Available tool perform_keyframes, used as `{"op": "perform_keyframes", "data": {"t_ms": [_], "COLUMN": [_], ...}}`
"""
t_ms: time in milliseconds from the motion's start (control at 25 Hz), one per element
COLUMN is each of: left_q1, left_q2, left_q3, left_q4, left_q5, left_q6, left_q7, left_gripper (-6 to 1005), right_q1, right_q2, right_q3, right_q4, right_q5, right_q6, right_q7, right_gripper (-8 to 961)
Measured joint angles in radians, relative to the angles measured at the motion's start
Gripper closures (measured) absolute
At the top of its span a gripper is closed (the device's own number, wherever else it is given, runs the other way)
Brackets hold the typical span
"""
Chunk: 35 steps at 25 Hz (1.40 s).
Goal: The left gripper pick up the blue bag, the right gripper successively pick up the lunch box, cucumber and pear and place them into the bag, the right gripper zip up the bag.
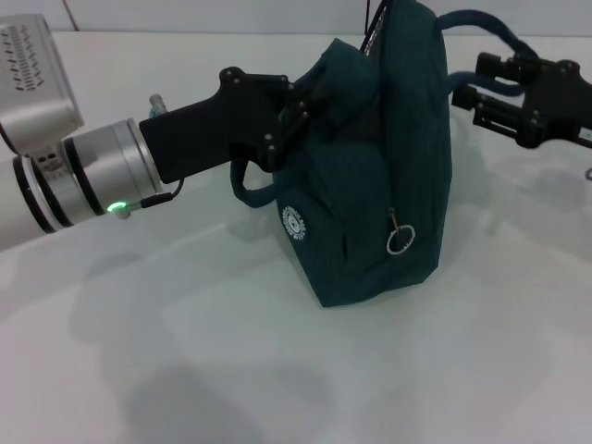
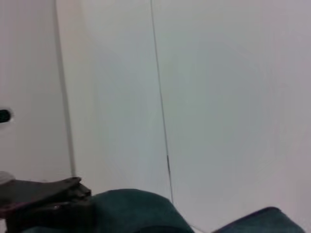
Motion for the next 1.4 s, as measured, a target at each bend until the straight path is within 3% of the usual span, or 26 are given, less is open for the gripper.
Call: {"op": "perform_keyframes", "data": {"t_ms": [240,560,800,920,1120,1240,1400], "left_q1": [0.001,0.0,-0.004,-0.008,-0.01,-0.011,-0.012], "left_q2": [0.0,0.001,0.0,0.0,0.0,-0.001,-0.002], "left_q3": [-0.002,0.003,0.003,0.003,0.003,0.003,0.004], "left_q4": [-0.004,-0.004,-0.003,-0.003,-0.003,-0.003,-0.003], "left_q5": [-0.001,-0.002,-0.002,-0.002,-0.003,-0.003,-0.002], "left_q6": [-0.004,-0.019,-0.019,-0.019,-0.019,-0.019,-0.019], "left_q7": [0.013,0.014,0.014,0.014,0.014,0.014,0.013], "left_gripper": [943,942,942,941,941,941,940], "right_q1": [-0.054,-0.124,-0.13,-0.107,-0.042,-0.03,-0.019], "right_q2": [-0.015,-0.07,-0.081,-0.073,-0.032,-0.009,-0.001], "right_q3": [0.001,0.01,0.022,0.009,-0.014,-0.023,-0.066], "right_q4": [-0.05,-0.134,-0.135,-0.127,-0.074,-0.068,-0.049], "right_q5": [-0.009,-0.015,-0.096,-0.192,-0.363,-0.398,-0.38], "right_q6": [-0.05,-0.215,-0.341,-0.386,-0.351,-0.29,-0.211], "right_q7": [0.022,0.081,0.078,0.084,0.097,0.098,0.094], "right_gripper": [400,403,405,406,408,410,410]}}
